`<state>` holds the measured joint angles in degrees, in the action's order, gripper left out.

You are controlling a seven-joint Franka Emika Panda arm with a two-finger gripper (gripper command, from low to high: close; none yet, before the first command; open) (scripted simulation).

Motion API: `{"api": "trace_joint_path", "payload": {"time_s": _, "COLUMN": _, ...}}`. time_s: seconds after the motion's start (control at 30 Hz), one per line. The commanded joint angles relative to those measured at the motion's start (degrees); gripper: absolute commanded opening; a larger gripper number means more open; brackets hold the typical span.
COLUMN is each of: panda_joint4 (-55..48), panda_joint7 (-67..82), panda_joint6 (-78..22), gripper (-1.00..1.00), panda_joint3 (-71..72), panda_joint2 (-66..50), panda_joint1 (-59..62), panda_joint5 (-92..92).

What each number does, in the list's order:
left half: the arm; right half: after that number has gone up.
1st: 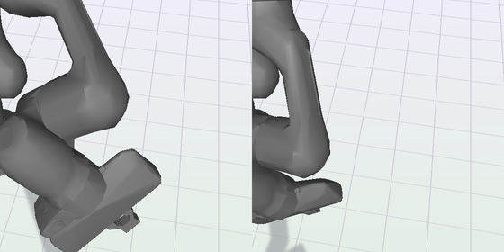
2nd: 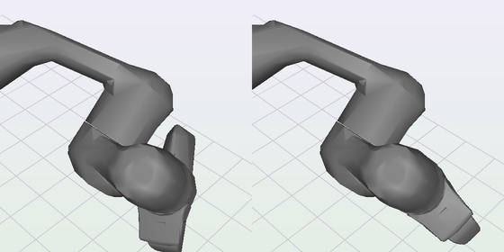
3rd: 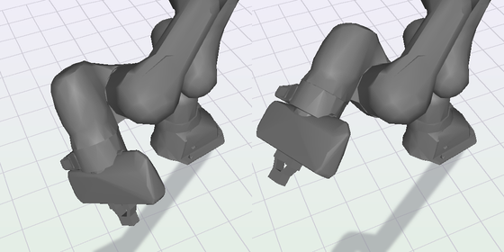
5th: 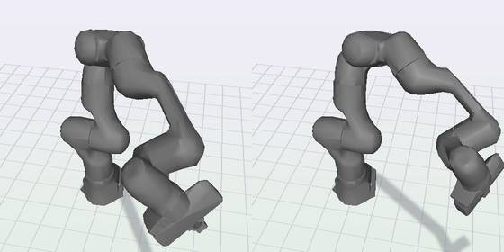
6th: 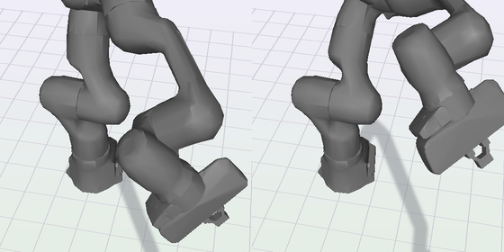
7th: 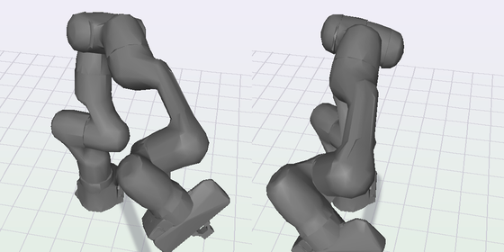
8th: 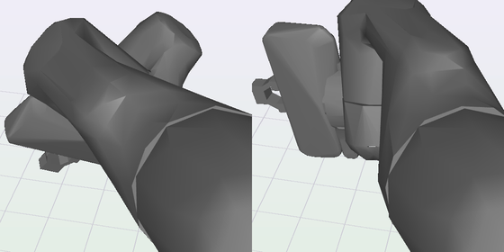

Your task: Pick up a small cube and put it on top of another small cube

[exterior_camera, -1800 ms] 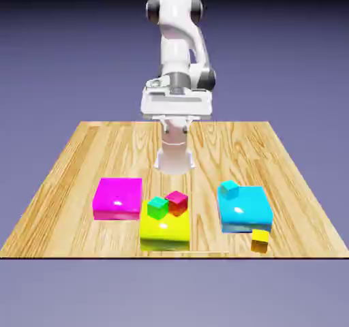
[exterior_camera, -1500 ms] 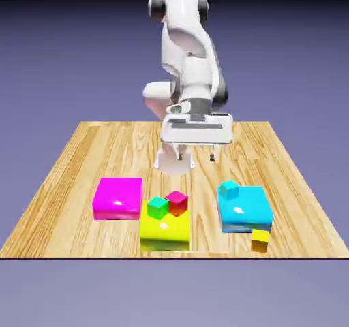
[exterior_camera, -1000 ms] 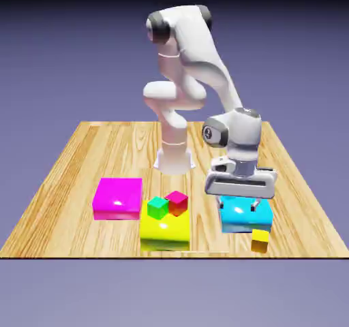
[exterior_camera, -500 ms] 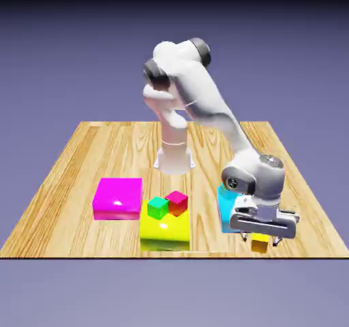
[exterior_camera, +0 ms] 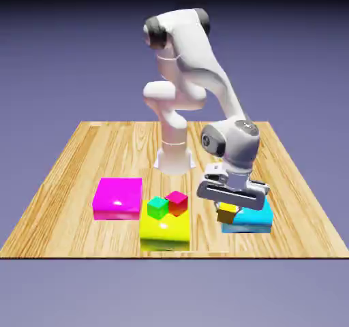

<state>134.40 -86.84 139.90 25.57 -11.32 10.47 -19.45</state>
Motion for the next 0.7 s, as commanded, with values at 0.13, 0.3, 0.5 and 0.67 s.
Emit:
{"api": "trace_joint_path", "payload": {"time_s": 0.13, "panda_joint4": 6.11, "panda_joint7": 12.39, "panda_joint6": -1.2, "gripper": -1.0, "panda_joint3": -7.35, "panda_joint2": 10.36, "panda_joint1": -1.58, "panda_joint5": 8.87}}
{"api": "trace_joint_path", "payload": {"time_s": 0.3, "panda_joint4": 12.23, "panda_joint7": 24.84, "panda_joint6": -2.35, "gripper": -1.0, "panda_joint3": -14.68, "panda_joint2": 20.72, "panda_joint1": -3.16, "panda_joint5": 17.84}}
{"api": "trace_joint_path", "payload": {"time_s": 0.5, "panda_joint4": 15.87, "panda_joint7": 29.55, "panda_joint6": 2.14, "gripper": -1.0, "panda_joint3": -17.78, "panda_joint2": 21.15, "panda_joint1": -3.79, "panda_joint5": 20.9}}
{"api": "trace_joint_path", "payload": {"time_s": 0.67, "panda_joint4": 17.41, "panda_joint7": 28.74, "panda_joint6": 9.4, "gripper": 1.0, "panda_joint3": -17.77, "panda_joint2": 15.39, "panda_joint1": -3.74, "panda_joint5": 19.82}}
